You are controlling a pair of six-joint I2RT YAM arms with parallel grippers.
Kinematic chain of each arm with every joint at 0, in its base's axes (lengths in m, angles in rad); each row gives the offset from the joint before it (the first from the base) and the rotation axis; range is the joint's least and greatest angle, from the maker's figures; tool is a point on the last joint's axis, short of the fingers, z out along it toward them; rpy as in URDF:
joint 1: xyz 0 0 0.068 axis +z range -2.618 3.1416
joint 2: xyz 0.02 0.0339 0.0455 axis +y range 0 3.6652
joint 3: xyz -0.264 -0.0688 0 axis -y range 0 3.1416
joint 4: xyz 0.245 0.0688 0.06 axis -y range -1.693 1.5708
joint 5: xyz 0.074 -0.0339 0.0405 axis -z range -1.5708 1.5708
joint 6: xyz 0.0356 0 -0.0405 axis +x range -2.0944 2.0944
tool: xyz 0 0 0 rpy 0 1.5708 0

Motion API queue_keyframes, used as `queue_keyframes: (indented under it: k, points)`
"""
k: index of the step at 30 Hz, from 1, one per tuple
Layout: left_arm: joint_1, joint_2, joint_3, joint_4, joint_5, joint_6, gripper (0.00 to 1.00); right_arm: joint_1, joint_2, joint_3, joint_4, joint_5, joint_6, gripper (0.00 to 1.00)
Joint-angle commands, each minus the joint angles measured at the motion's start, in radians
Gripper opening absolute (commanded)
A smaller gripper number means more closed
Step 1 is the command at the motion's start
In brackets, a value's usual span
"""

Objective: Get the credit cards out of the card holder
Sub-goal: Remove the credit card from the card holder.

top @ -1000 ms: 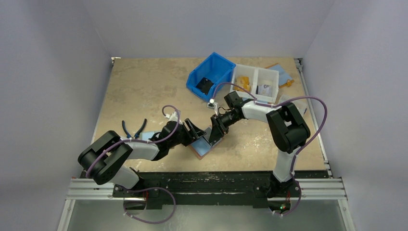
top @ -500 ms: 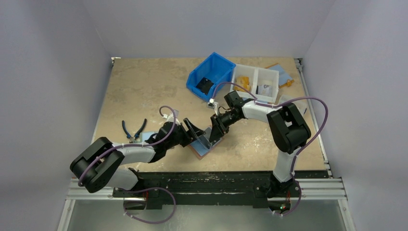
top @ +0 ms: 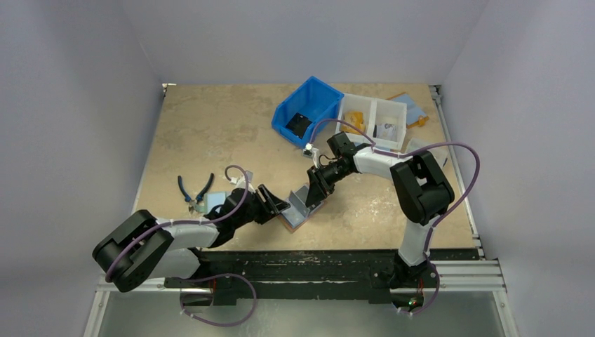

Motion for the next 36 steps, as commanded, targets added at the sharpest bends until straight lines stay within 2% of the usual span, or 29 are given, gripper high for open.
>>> queue_keyframes:
  k: [1,6,7,9,12,14,21,25,27,28,29,32,36]
  points:
    - [0.008,-0.028,-0.020,0.071,-0.014,-0.023,0.43,0.006,-0.014,0.017,0.015,0.082,-0.033,0.37]
    - [0.009,0.018,-0.021,0.125,-0.001,-0.025,0.20,-0.001,-0.030,0.025,-0.006,0.036,-0.055,0.40]
    - [0.008,0.034,-0.021,0.140,0.002,-0.024,0.12,-0.006,-0.034,0.027,-0.010,0.027,-0.059,0.41]
    - [0.008,0.067,-0.017,0.179,0.014,-0.025,0.06,-0.014,-0.044,0.029,-0.016,0.018,-0.065,0.41]
    - [0.010,0.130,-0.004,0.219,0.035,-0.027,0.06,-0.025,-0.059,0.026,-0.022,0.015,-0.074,0.42]
    - [0.011,0.160,0.004,0.224,0.048,-0.035,0.14,-0.029,-0.067,0.026,-0.024,0.012,-0.077,0.42]
    - [0.011,0.185,0.026,0.212,0.056,-0.026,0.27,-0.031,-0.074,0.029,-0.033,0.006,-0.086,0.42]
    - [0.013,0.218,0.065,0.201,0.070,-0.007,0.28,-0.032,-0.079,0.030,-0.035,0.006,-0.091,0.42]
    - [0.014,0.243,0.081,0.206,0.075,0.002,0.25,-0.035,-0.085,0.030,-0.038,0.007,-0.095,0.42]
    - [0.016,0.256,0.088,0.208,0.077,0.006,0.18,-0.037,-0.088,0.031,-0.042,0.008,-0.098,0.42]
    - [0.018,0.267,0.094,0.216,0.081,0.014,0.00,-0.041,-0.093,0.032,-0.047,0.010,-0.103,0.43]
    - [0.024,0.279,0.098,0.253,0.093,0.089,0.00,-0.066,-0.124,0.045,-0.077,0.025,-0.144,0.43]
    - [0.035,0.221,0.145,0.242,0.196,0.329,0.00,-0.140,-0.230,0.056,-0.164,0.005,-0.264,0.49]
